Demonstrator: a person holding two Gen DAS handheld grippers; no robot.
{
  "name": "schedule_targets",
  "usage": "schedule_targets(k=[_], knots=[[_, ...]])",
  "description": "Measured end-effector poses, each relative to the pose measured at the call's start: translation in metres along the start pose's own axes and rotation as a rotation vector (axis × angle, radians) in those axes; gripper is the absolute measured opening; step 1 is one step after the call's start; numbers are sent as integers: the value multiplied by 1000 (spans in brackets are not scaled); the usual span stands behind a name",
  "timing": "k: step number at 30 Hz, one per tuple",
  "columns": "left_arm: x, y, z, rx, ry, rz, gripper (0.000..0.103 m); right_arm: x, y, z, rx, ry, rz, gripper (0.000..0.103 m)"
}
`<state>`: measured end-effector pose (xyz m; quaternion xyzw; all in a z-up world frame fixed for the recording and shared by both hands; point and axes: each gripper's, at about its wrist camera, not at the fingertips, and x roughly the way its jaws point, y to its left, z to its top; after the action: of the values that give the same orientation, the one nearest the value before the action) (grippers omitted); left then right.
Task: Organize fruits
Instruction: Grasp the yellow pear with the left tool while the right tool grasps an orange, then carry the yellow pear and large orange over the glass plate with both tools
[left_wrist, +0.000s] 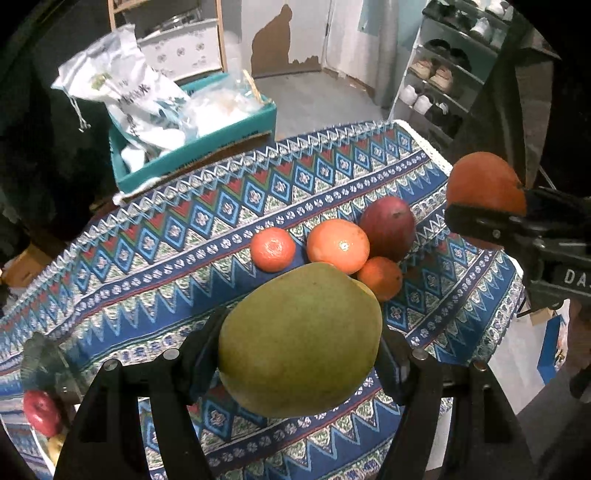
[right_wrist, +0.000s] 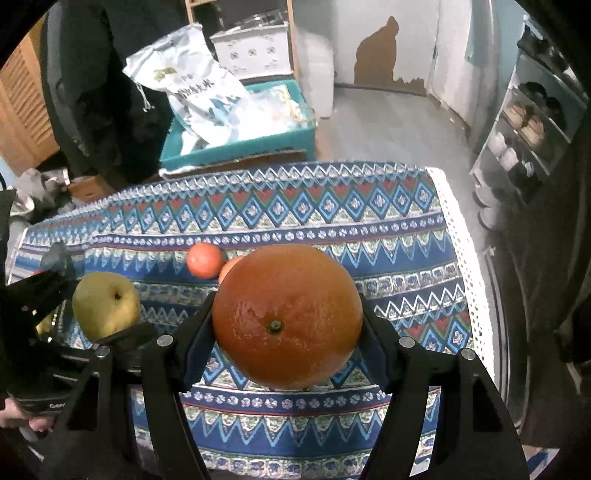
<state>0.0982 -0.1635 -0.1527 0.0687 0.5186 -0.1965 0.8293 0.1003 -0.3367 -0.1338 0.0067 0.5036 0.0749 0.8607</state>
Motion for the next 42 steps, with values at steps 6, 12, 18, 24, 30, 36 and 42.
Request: schedule_targets(k=[6,12,18,24,30,36,42], knots=[[-32,4,0,-8,-52,-1,73,-21,12,6,-26,-47,17,69],[-64,11,-3,-23,-109,3,73,-41,27,10,-58,-89,44,69],[-90,21,-8,-43,-151,2,73,-56,41,13,-88,-119,68,69],[-107,35,-14,-71,-171,8,73,-71,57,17,-118,-151,93,69],[-125,50,-24,-96,-194,16,73,-81,76,22,-143,-170,124,69],[-138,68,-35,-136,-211,35,73,-87,100,27,-179,-182,161,69],[-151,87,-45,-173,-230,55,73,-89,125,32,-211,-183,196,69]])
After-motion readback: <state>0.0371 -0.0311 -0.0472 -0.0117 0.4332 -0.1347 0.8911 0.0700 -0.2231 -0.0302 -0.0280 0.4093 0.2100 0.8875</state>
